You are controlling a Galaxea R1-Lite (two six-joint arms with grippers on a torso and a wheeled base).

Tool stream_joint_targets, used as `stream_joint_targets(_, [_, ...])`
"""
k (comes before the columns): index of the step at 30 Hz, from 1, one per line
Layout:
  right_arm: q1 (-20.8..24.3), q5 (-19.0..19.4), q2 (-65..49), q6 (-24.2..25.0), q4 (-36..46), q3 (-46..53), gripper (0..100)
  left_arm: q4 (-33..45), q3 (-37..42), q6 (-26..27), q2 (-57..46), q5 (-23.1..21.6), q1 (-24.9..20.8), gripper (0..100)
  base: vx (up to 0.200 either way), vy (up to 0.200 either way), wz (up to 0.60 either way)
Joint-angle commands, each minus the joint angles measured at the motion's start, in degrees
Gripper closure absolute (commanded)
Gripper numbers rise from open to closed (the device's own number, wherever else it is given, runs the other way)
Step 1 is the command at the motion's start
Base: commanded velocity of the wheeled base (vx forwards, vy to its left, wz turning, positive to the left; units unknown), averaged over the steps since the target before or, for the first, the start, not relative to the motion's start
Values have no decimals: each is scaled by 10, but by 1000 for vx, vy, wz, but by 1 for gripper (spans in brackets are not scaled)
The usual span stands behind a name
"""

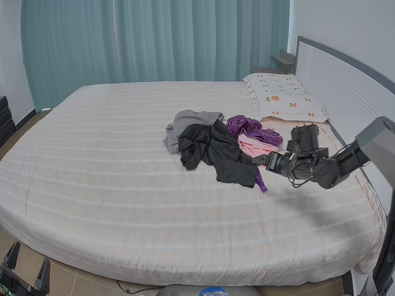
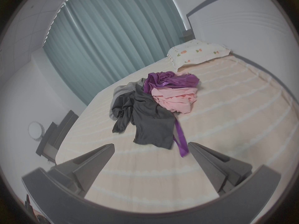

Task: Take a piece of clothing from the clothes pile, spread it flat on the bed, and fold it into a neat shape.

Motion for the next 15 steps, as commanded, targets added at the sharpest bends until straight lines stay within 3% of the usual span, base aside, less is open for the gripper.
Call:
stream_joint_targets(1, [33, -25, 218, 82, 37, -191, 0, 0, 10, 0, -10, 0, 0, 0, 0, 0, 0])
stream_joint_targets(15, [26, -27, 287, 104, 89, -301, 0, 0, 10, -1, -10, 0, 0, 0, 0, 0, 0])
